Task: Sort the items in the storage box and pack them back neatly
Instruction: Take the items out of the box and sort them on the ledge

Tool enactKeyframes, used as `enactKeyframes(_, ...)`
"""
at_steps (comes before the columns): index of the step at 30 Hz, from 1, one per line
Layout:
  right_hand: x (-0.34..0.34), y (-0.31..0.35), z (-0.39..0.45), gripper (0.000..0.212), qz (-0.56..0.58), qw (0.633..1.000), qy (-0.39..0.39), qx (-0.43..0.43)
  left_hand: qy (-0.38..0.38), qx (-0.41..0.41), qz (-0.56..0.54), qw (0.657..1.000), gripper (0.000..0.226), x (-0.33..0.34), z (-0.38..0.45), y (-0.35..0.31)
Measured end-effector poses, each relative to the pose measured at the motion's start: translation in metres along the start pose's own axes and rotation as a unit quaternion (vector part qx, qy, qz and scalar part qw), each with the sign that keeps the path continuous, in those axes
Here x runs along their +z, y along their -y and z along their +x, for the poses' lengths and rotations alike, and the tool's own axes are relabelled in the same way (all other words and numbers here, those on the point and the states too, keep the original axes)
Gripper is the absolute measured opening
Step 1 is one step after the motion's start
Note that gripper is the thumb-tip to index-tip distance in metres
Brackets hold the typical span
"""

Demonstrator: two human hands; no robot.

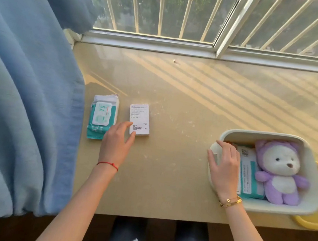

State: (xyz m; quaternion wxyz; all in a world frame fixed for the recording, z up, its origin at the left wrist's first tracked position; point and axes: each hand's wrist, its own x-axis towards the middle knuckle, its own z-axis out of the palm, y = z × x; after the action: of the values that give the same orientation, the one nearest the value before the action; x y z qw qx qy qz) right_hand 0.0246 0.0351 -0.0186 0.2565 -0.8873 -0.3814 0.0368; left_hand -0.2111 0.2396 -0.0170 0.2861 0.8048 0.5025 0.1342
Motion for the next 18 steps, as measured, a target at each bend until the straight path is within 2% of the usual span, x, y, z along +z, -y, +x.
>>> enactKeyframes(4, -0.052, -0.084, -0.004, 0.037, -0.021, 0.999, 0.034, 0.008, 0.003, 0.038, 0.001, 0.999, 0.029, 0.036, -0.031, -0.083)
enactKeyframes(8, -0.086, -0.155, 0.006, 0.035, -0.024, 0.997, 0.073, 0.023, 0.001, 0.035, -0.019, 0.999, 0.03, 0.079, -0.064, -0.163)
enactKeyframes(14, -0.098, -0.214, 0.025, 0.032, -0.005, 0.989, 0.143, -0.02, 0.039, 0.038, -0.03, 0.998, 0.033, 0.15, -0.085, -0.245)
enactKeyframes(16, -0.101, -0.225, 0.03, 0.033, 0.001, 0.99, 0.135, -0.03, 0.063, 0.018, -0.032, 0.997, 0.036, 0.177, -0.083, -0.258)
enactKeyframes(18, -0.106, -0.236, 0.033, 0.038, -0.01, 0.995, 0.093, -0.022, 0.087, -0.002, -0.025, 0.996, 0.042, 0.202, -0.081, -0.267)
